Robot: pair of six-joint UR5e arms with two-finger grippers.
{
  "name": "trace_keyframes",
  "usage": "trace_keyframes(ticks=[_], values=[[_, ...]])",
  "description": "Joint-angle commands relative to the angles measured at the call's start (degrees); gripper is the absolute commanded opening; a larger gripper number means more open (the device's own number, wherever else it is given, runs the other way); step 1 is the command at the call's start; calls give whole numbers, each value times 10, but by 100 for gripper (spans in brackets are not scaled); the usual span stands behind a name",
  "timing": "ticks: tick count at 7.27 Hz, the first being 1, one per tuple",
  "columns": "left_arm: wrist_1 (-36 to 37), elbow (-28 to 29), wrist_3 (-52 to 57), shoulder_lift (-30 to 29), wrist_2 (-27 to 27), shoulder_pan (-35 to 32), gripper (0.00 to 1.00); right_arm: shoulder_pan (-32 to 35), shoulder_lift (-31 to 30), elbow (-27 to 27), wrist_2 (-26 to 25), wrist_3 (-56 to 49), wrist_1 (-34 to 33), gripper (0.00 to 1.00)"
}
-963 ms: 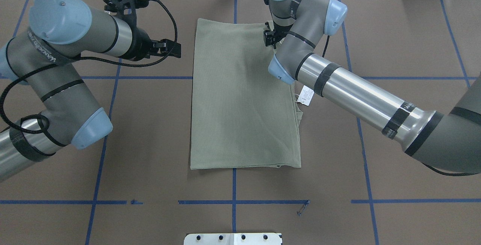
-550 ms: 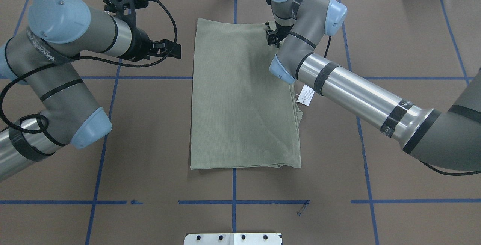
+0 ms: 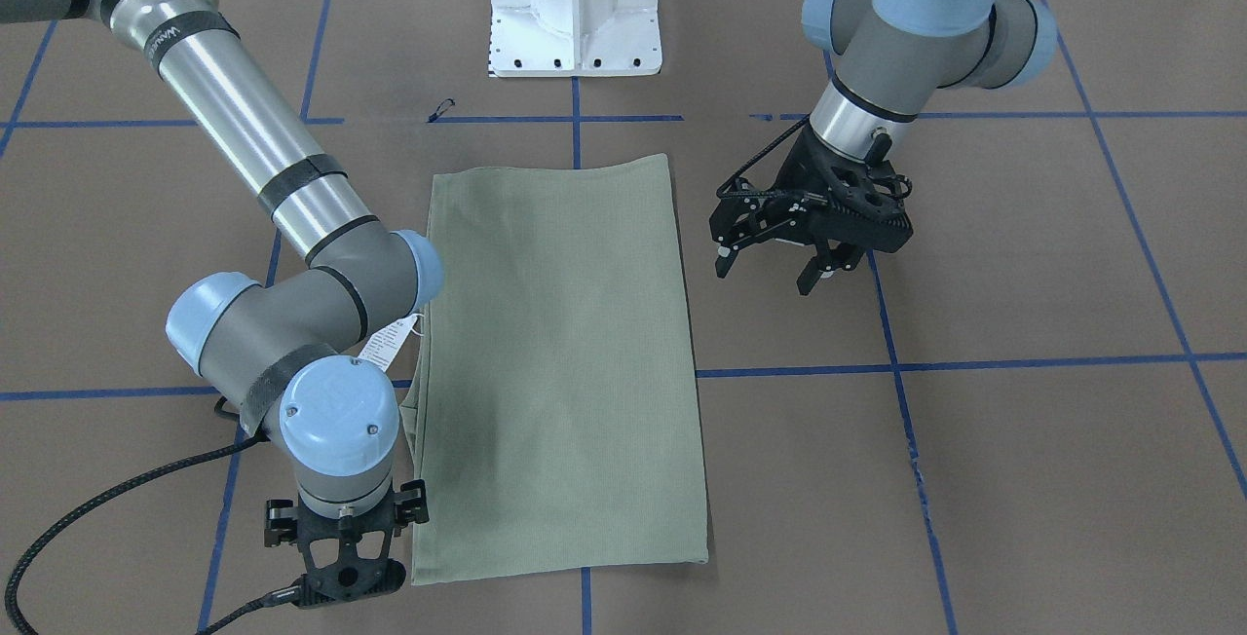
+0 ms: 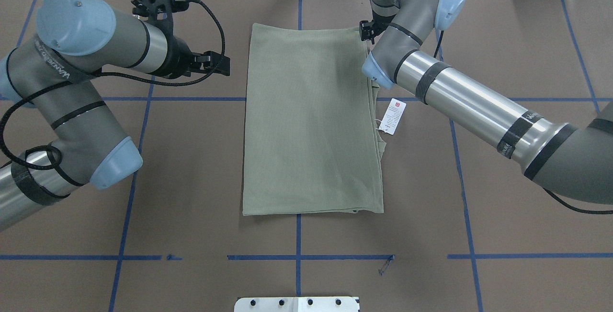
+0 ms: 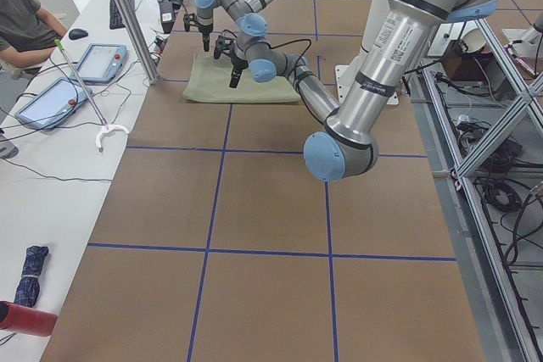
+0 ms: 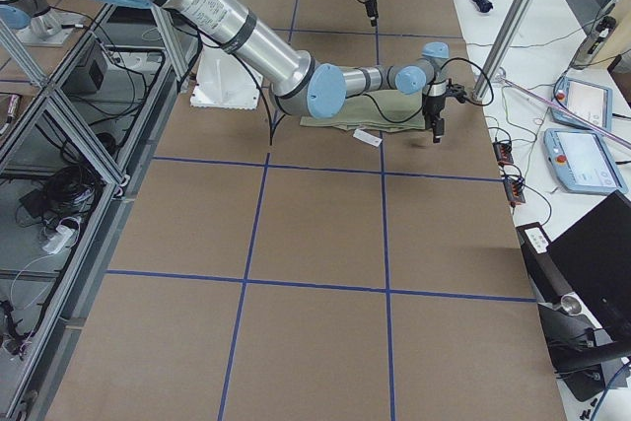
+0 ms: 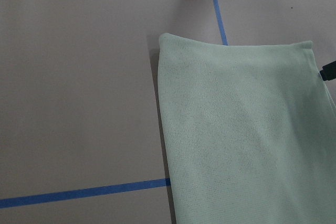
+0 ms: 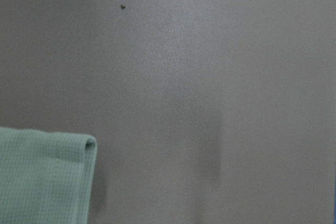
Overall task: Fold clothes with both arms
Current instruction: 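Pull the right gripper back while the left gripper moves to the near corner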
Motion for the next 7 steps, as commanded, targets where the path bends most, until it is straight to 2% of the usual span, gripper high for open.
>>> trace_keyframes(ticks=[1,2,3,4,5,7], values=[[0,0,-7,-2,-2,2,100,10,-5,74,65,8,-38,100],[0,-6,-42,-2,-43,6,100,9,-29,170,80,8,-129,100],[-2,-13,-84,-2,-79,7,100,9,-88,279,115,8,-178,100],[0,-19,-134,-3,-77,28,100,10,-154,372,144,10,-186,100],[1,-22,-205,-2,-59,66,100,5,-218,460,153,38,-195,100],[9,-23,-338,-3,13,150,100,5,-316,577,210,93,-198,100]])
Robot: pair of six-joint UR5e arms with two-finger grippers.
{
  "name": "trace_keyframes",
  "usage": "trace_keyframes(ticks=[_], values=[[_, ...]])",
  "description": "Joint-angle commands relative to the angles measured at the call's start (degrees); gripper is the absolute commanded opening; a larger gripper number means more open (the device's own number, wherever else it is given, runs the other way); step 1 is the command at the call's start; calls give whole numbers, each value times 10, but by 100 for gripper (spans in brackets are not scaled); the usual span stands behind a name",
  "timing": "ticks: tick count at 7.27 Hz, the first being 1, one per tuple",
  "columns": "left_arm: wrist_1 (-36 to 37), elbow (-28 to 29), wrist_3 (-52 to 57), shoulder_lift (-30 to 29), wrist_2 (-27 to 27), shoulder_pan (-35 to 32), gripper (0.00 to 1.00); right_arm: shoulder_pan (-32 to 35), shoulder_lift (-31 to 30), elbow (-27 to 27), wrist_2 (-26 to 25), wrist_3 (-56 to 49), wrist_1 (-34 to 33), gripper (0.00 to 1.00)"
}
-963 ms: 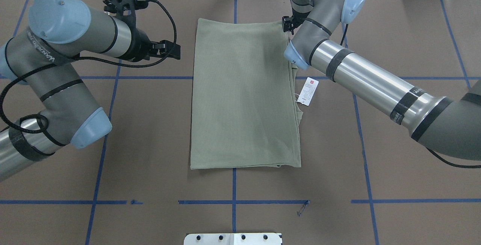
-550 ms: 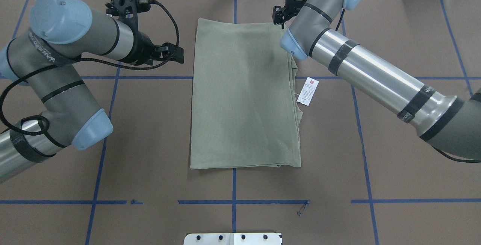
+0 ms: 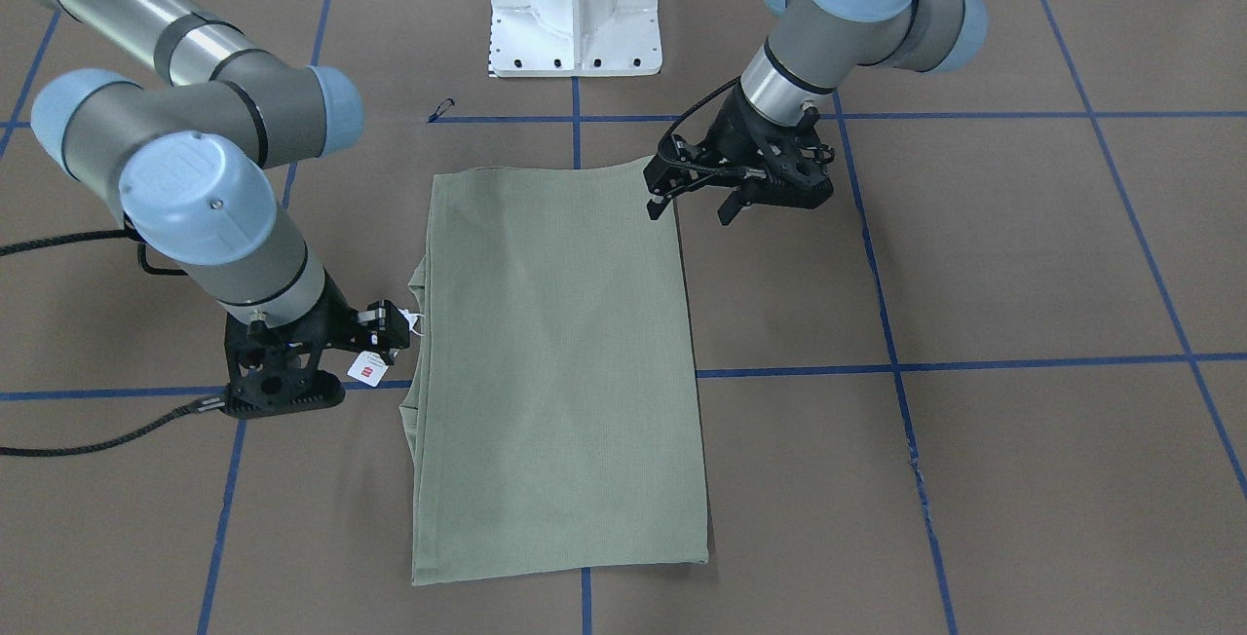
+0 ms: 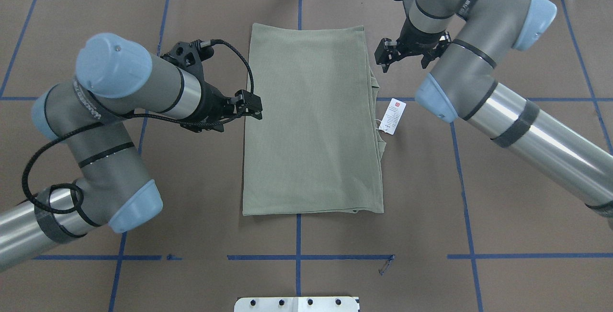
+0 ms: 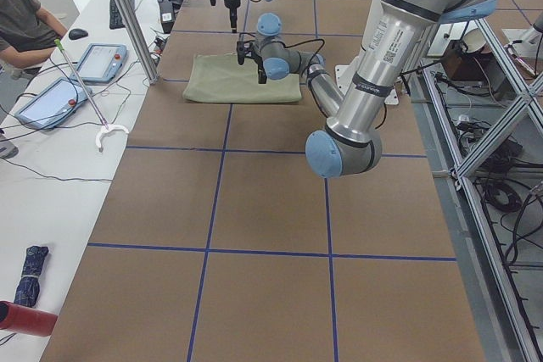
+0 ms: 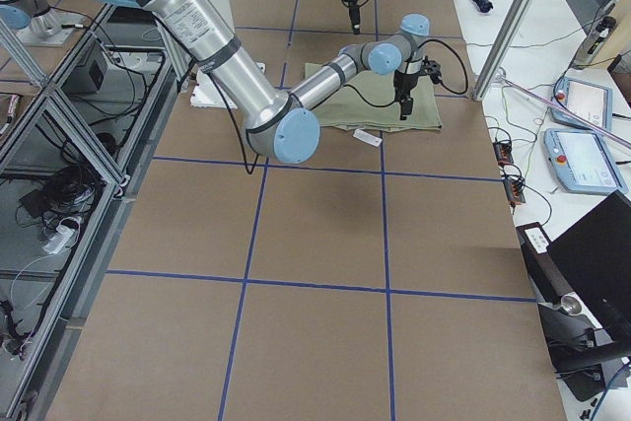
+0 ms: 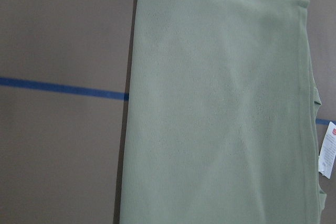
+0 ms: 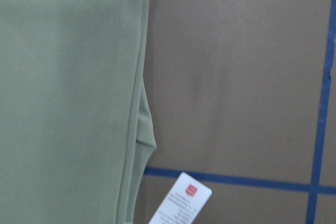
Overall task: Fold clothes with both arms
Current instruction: 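Pull the right gripper back while the left gripper moves to the near corner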
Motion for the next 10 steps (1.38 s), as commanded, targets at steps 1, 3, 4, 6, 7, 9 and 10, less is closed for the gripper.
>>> trace_keyframes(ticks=[1,3,4,6,7,9,10], values=[[26,-7,-138,3,69,82,100,-2,-101,120,36,64,-2,100],[109,-43,-208,5,126,145,100,-14,-149,169,45,76,3,100],[112,-44,-233,14,136,167,100,-25,-151,169,41,83,4,100],[112,-33,-241,20,162,186,100,-34,-154,168,35,87,4,100],[112,-30,-238,25,176,183,99,-35,-153,167,35,87,4,100],[112,-30,-237,28,182,173,98,-37,-153,166,33,87,4,100],[112,-25,-241,28,182,175,97,-37,-153,166,32,87,4,100]])
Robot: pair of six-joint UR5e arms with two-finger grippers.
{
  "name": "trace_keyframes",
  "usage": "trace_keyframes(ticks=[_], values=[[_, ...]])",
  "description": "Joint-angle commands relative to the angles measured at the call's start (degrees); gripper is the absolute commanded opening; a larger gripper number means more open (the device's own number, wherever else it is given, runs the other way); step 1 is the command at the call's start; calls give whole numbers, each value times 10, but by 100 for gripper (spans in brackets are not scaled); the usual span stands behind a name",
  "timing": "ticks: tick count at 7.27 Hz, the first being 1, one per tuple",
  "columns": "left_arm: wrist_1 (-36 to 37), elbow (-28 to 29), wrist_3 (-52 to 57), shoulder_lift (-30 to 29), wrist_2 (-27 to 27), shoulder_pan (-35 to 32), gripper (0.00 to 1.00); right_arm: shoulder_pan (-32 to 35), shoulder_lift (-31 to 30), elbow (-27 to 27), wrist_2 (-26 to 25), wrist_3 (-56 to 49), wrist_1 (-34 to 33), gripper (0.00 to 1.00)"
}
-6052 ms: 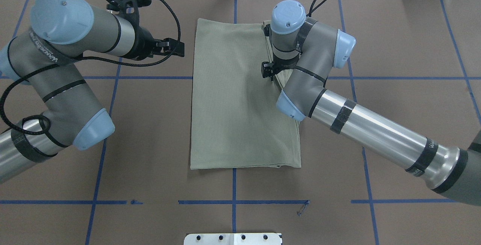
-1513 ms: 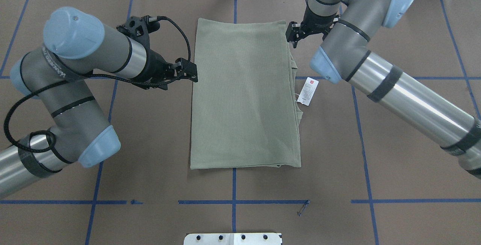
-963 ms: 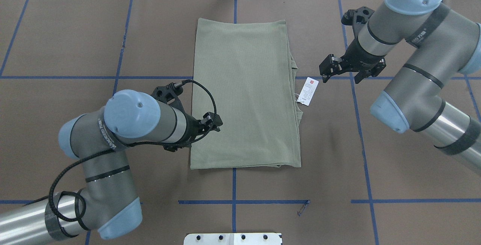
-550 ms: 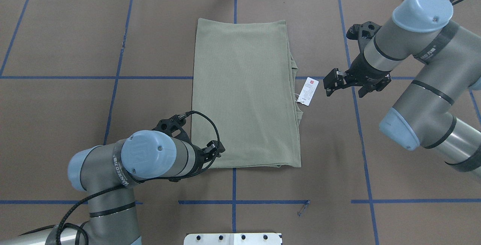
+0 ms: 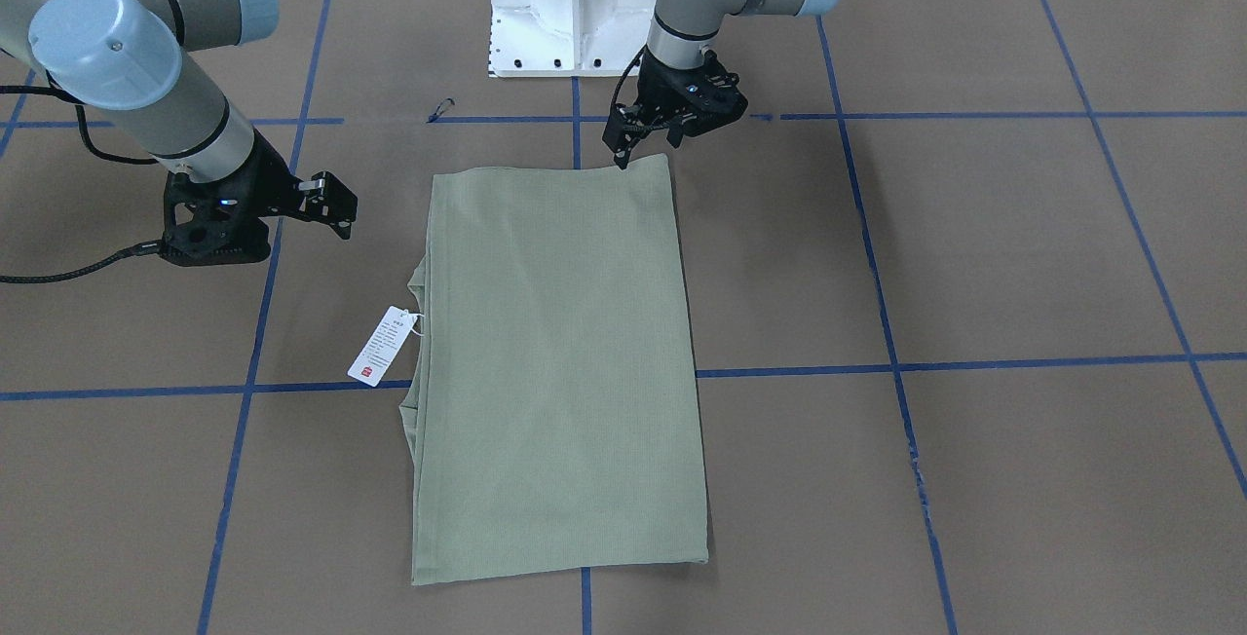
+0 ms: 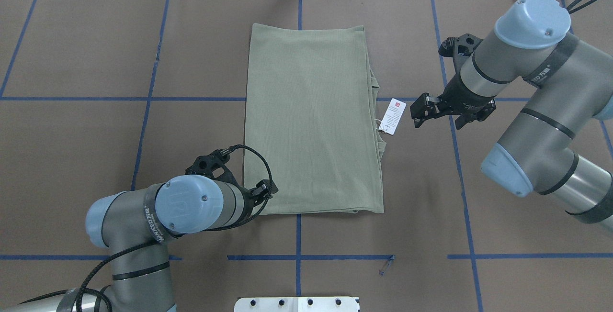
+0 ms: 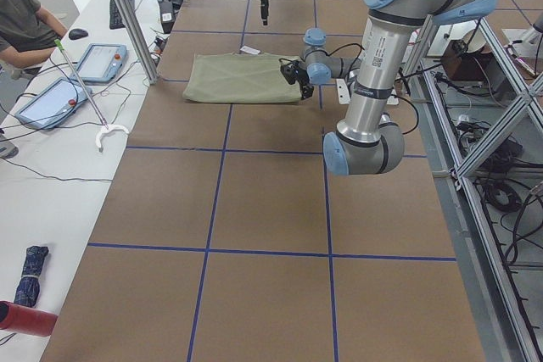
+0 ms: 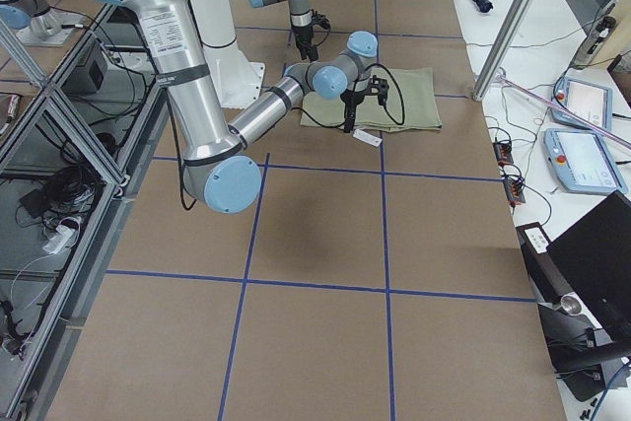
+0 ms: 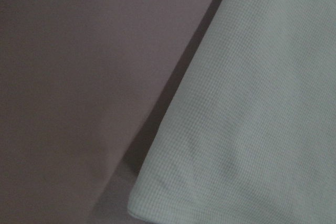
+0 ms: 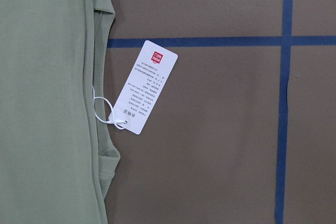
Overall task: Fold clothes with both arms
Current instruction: 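Pull the right gripper back while the left gripper moves to the near corner, then hold the left gripper at the near corner while the right waits by the tag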
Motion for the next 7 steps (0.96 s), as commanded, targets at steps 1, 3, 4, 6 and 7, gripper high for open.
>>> trace_keyframes(ticks=[1,3,4,6,7], values=[[0,9,-3,1,2,2,96,-1,0,-2,0,0,0,100],[0,10,-4,1,2,-1,77,-1,0,-2,-1,0,0,100],[-1,10,-4,-1,2,-1,70,-1,0,-3,0,0,0,100],[-1,10,-3,0,2,-2,56,-1,0,-3,0,0,0,100],[-1,10,-3,0,2,-1,56,-1,0,-2,0,0,-1,100]])
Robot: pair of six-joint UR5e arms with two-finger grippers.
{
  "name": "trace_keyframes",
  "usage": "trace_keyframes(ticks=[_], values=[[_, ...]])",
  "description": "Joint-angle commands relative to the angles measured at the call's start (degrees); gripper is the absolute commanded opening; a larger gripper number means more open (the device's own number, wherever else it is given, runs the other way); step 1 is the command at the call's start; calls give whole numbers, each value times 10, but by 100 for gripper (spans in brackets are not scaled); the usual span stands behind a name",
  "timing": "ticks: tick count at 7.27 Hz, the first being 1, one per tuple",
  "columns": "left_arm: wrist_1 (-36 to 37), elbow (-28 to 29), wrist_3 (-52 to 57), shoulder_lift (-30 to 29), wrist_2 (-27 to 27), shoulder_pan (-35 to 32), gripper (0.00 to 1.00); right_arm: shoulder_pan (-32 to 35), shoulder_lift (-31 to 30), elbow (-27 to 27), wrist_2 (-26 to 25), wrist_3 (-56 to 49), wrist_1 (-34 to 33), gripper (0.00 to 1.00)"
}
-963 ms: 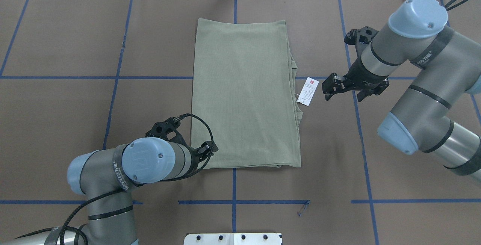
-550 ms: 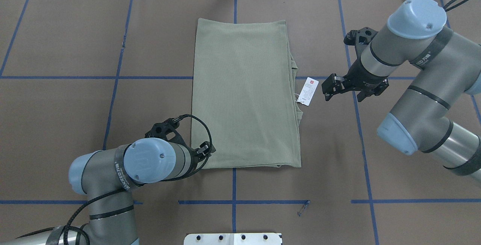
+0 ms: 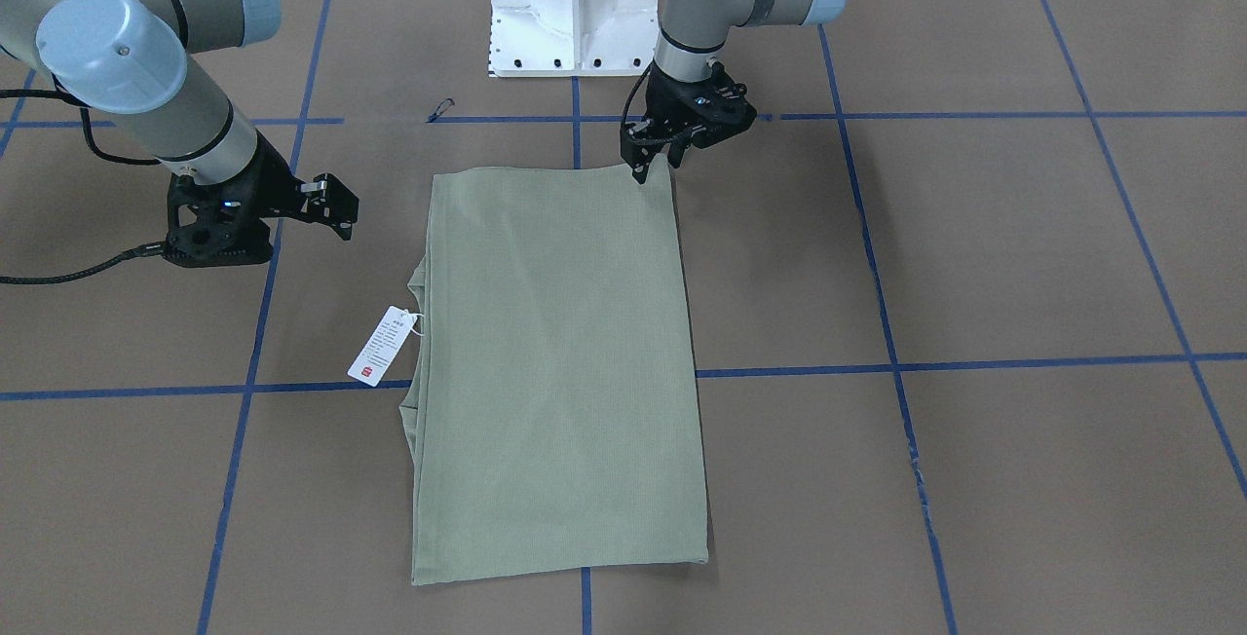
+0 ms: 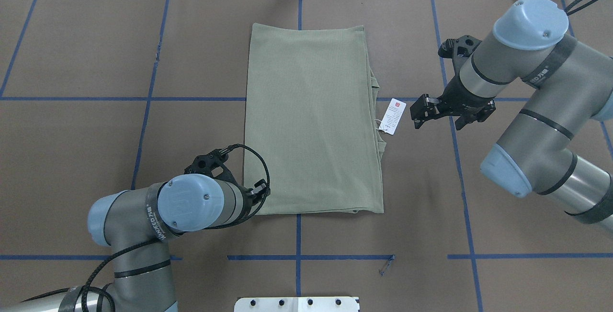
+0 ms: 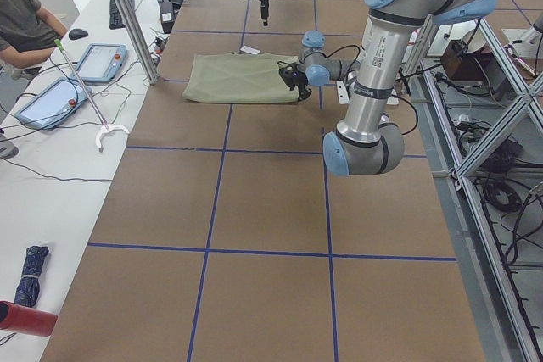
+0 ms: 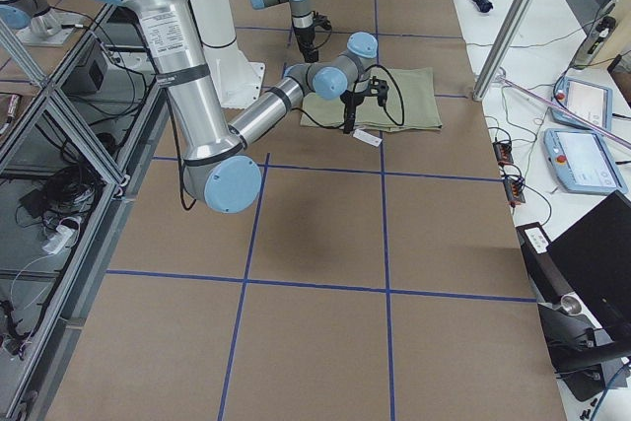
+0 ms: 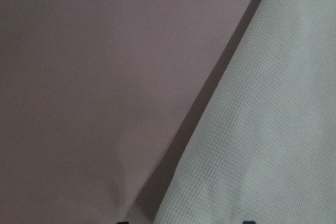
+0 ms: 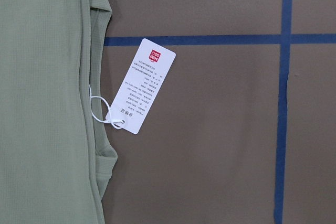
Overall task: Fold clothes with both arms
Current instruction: 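Hold the left gripper at the near corner while the right waits by the tag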
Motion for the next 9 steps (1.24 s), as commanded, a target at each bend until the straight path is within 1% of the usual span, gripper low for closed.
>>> trace_keyframes(ticks=[1,4,7,8,9], values=[[0,0,-1,0,0,1,56,0,1,1,0,0,-1,100],[1,0,-1,-1,0,2,55,0,0,1,2,0,-1,100],[0,11,-1,-5,-1,4,51,0,0,0,1,0,-1,100],[1,11,-1,-5,-1,3,45,0,0,0,1,0,-1,100],[1,10,-1,-5,-2,3,29,0,0,1,1,0,-1,100]])
